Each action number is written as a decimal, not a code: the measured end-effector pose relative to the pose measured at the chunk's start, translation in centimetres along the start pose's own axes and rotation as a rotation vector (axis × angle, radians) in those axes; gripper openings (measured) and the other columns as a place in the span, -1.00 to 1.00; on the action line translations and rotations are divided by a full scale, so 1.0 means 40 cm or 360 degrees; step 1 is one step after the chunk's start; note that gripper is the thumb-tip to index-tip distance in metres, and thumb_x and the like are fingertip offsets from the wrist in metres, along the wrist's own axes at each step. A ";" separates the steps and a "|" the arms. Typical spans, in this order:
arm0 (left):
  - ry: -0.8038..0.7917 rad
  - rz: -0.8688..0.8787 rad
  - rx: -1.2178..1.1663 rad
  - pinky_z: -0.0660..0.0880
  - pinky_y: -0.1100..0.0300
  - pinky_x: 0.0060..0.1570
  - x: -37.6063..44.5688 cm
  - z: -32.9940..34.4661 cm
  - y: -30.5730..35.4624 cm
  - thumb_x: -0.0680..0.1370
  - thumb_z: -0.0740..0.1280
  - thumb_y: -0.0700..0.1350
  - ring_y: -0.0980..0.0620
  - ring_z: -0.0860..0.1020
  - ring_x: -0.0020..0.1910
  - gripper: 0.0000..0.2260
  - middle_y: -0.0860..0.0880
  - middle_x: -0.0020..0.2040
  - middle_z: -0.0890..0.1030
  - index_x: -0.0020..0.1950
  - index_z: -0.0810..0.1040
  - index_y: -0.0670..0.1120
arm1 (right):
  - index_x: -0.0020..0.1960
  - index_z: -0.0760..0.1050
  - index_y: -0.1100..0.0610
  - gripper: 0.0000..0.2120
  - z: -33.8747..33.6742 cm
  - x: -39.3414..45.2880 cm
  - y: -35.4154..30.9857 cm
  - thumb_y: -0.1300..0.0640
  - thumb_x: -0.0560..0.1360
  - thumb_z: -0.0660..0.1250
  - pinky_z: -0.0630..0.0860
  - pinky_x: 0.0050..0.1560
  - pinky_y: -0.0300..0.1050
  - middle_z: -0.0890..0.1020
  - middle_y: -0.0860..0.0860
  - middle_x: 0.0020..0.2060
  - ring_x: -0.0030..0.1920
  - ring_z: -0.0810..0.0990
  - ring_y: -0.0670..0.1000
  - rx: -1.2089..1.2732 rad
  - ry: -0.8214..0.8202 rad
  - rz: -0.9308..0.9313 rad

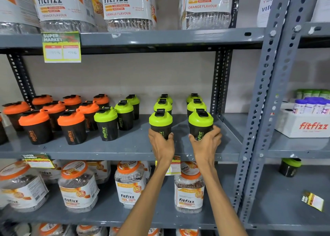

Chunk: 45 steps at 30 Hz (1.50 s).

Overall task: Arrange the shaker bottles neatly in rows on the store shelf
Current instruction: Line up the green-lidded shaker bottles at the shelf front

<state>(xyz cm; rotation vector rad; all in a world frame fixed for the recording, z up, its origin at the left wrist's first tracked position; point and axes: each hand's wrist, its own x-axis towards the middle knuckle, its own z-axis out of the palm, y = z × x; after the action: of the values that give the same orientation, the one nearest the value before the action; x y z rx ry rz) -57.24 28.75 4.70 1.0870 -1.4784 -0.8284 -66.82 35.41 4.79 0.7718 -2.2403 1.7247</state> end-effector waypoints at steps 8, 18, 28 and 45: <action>-0.0026 -0.0016 0.0017 0.46 -0.17 0.27 0.002 0.003 -0.012 0.46 0.48 -0.07 -0.24 0.41 0.37 -0.32 -0.22 0.37 0.38 0.45 0.20 -0.21 | 0.42 0.15 0.24 -0.02 -0.008 -0.005 0.015 0.02 0.22 0.65 0.40 0.33 0.23 0.35 0.28 0.32 0.34 0.34 0.32 0.0068 -0.0074 0.0001; 0.0045 0.0210 -0.0086 0.29 0.05 0.45 -0.132 -0.190 -0.073 0.56 0.34 0.12 0.11 0.25 0.49 -0.37 0.05 0.54 0.28 0.56 0.18 0.01 | 0.32 0.33 0.13 -0.54 -0.042 -0.197 -0.006 0.09 0.50 0.42 0.43 0.17 -0.20 0.43 0.07 0.19 0.19 0.48 0.04 0.0415 0.0050 -0.0363; 0.0165 0.0446 0.0041 0.10 0.56 0.32 0.065 -0.499 -0.217 0.60 0.30 0.04 0.13 0.25 0.49 -0.48 0.03 0.51 0.30 0.52 0.24 -0.01 | 0.21 0.39 0.11 -0.68 0.234 -0.426 -0.250 0.03 0.54 0.36 0.52 0.12 -0.03 0.50 0.00 0.12 0.11 0.54 0.01 0.0512 -0.0243 -0.0519; 0.0070 -0.0013 0.0151 0.17 0.00 0.48 0.435 -0.666 -0.330 0.52 0.41 -0.02 -0.18 0.06 0.57 -0.11 -0.25 0.59 0.07 0.56 -0.11 -0.31 | 0.50 0.00 0.43 0.02 0.641 -0.472 -0.513 0.04 0.34 0.56 0.30 0.42 0.16 0.32 0.40 0.37 0.40 0.30 0.38 -0.0166 -0.0291 0.0018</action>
<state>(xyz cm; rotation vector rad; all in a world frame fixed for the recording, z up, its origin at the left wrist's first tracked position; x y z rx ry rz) -28.74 9.43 3.57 1.1755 -1.4897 -0.7415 -36.51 12.72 5.60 0.9285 -2.4352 1.5845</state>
